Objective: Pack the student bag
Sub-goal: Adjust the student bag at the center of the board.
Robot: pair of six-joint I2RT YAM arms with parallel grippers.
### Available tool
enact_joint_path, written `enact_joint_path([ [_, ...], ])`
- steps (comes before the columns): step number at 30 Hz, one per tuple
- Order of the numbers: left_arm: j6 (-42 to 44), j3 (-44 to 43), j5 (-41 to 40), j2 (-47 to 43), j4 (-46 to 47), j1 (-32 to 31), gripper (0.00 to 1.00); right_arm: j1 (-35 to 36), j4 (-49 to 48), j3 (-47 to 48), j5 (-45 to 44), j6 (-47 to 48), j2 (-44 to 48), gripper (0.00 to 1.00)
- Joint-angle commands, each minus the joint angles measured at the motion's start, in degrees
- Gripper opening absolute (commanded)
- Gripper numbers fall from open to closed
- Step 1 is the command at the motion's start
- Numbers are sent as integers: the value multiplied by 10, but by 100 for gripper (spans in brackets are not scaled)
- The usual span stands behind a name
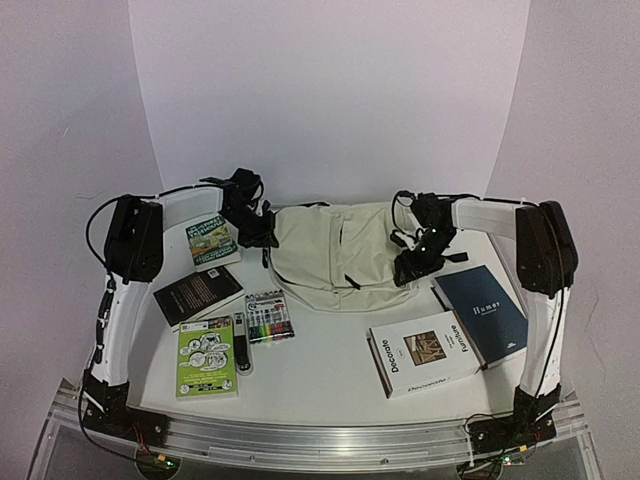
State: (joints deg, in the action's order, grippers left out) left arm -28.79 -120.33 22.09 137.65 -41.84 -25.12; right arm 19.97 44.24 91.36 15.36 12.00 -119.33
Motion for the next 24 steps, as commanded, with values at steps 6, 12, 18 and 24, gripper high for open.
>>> enact_joint_path([
  [6, 28, 142, 18, -249, 3, -48, 0, 2, -28, 223, -85, 1, -122, 67],
  [12, 28, 200, 23, -323, -35, -110, 0, 2, -33, 384, -107, 18, -233, 67],
  [18, -4, 274, 41, -341, -20, -157, 10, 2, -33, 470, -76, 20, -271, 69],
  [24, -2, 286, 22, -369, -40, -153, 58, 2, -31, 431, -67, 55, -197, 89],
])
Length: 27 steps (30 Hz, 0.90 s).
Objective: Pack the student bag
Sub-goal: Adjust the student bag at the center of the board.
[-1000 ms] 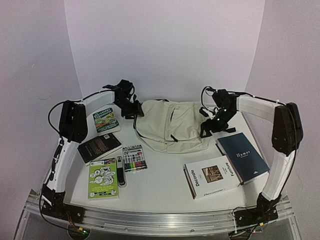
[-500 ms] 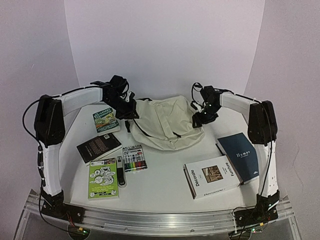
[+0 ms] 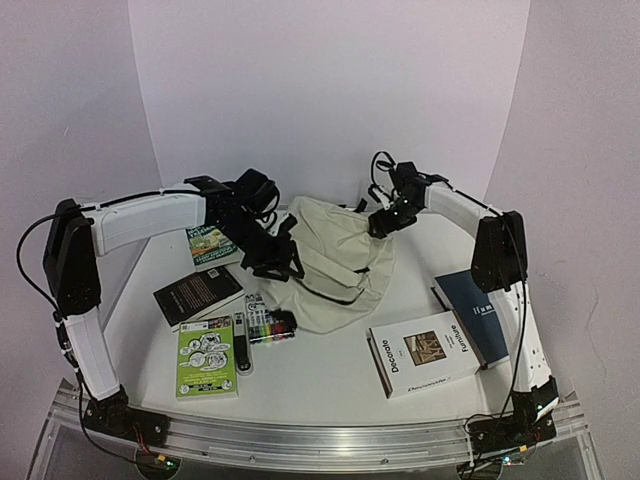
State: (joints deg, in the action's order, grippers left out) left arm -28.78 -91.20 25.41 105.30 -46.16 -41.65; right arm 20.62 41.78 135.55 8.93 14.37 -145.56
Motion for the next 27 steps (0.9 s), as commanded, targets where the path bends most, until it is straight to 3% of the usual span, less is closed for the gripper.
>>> enact_joint_path([
  [1, -5, -2, -13, -58, 10, 27, 61, -5, -5, -25, -3, 35, 79, 93],
  [3, -21, 4, -11, -76, 25, 71, 68, -4, -3, -58, 0, 36, 120, 98],
  [6, -28, 4, -25, -78, 37, 131, 72, -4, 16, -114, 38, 18, 184, 98],
  [12, -10, -63, -36, 11, 3, 197, 73, 20, 31, -243, 137, -29, 271, 98],
  [19, 17, -151, 6, 129, -5, 215, 63, 69, 29, -358, 128, -18, 280, 98],
  [24, 23, -170, 54, 181, -11, 212, 57, 69, 29, -360, 114, -12, 235, 98],
  [27, 25, -155, 68, 181, -8, 205, 45, 70, 28, -347, 116, -14, 202, 98],
])
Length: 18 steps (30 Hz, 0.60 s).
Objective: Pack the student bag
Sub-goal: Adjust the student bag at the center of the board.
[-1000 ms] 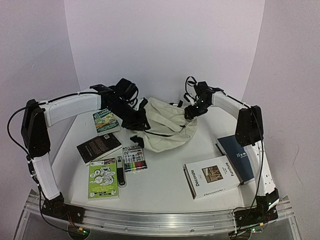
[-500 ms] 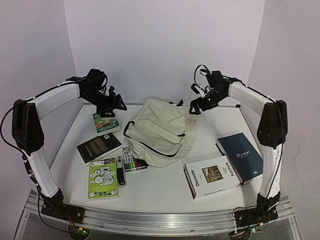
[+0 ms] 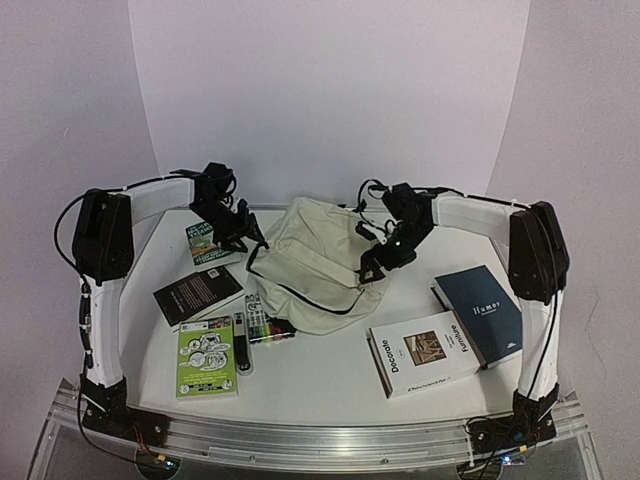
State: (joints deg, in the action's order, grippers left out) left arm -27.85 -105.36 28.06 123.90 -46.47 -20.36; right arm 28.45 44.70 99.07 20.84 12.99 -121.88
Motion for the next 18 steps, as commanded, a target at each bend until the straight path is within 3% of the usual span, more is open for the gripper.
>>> enact_joint_path([
  [1, 18, -13, 45, -9, -6, -11, 37, -9, -1, 25, -3, -1, -48, 98],
  [4, 27, -23, 64, -28, -22, -23, 11, -9, -1, 58, -11, 1, -85, 95],
  [7, 24, -23, 67, -75, -19, -34, 0, -15, 0, 107, -19, -4, -120, 92],
  [14, 19, 62, 73, -180, -21, -54, 0, -31, 18, 300, -14, -2, -220, 78],
  [18, -13, 136, 68, -203, 24, -87, 1, -32, 26, 435, 2, 8, -286, 68],
])
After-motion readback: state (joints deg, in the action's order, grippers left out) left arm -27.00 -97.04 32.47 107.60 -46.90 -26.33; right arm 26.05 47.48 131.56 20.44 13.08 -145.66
